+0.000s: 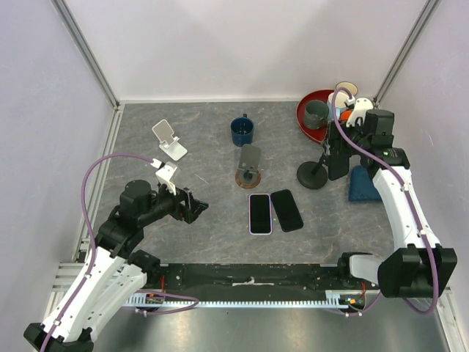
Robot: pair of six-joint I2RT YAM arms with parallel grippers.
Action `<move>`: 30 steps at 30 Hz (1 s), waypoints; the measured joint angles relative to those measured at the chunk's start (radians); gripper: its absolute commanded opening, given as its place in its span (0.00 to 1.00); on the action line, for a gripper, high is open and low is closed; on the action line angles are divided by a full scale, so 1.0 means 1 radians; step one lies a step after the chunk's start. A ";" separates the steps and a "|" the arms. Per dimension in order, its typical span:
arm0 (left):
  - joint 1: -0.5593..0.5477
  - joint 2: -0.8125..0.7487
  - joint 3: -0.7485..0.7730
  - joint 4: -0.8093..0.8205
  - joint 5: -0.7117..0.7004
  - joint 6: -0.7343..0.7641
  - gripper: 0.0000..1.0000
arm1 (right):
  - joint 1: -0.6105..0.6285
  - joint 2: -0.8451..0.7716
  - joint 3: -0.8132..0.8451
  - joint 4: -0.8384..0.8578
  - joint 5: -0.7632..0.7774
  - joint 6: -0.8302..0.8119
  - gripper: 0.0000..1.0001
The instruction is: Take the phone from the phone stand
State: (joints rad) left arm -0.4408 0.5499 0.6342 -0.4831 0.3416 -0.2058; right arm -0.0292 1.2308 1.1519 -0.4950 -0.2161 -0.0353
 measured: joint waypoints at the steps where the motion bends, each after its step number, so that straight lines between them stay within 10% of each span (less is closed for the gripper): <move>1: 0.000 0.000 0.000 0.000 0.000 0.000 0.84 | 0.007 -0.007 0.000 -0.003 0.000 0.002 0.29; 17: 0.000 -0.003 0.000 0.000 -0.005 0.000 0.83 | 0.185 -0.111 0.099 -0.085 -0.024 0.023 0.07; 30: 0.000 -0.158 -0.006 0.008 -0.188 0.000 0.83 | 0.626 -0.100 0.139 -0.095 -0.011 0.095 0.04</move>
State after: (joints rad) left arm -0.4408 0.3920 0.6285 -0.4755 0.1532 -0.2062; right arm 0.5964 1.1305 1.2911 -0.5896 -0.2276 0.0593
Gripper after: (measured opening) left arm 0.837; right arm 0.849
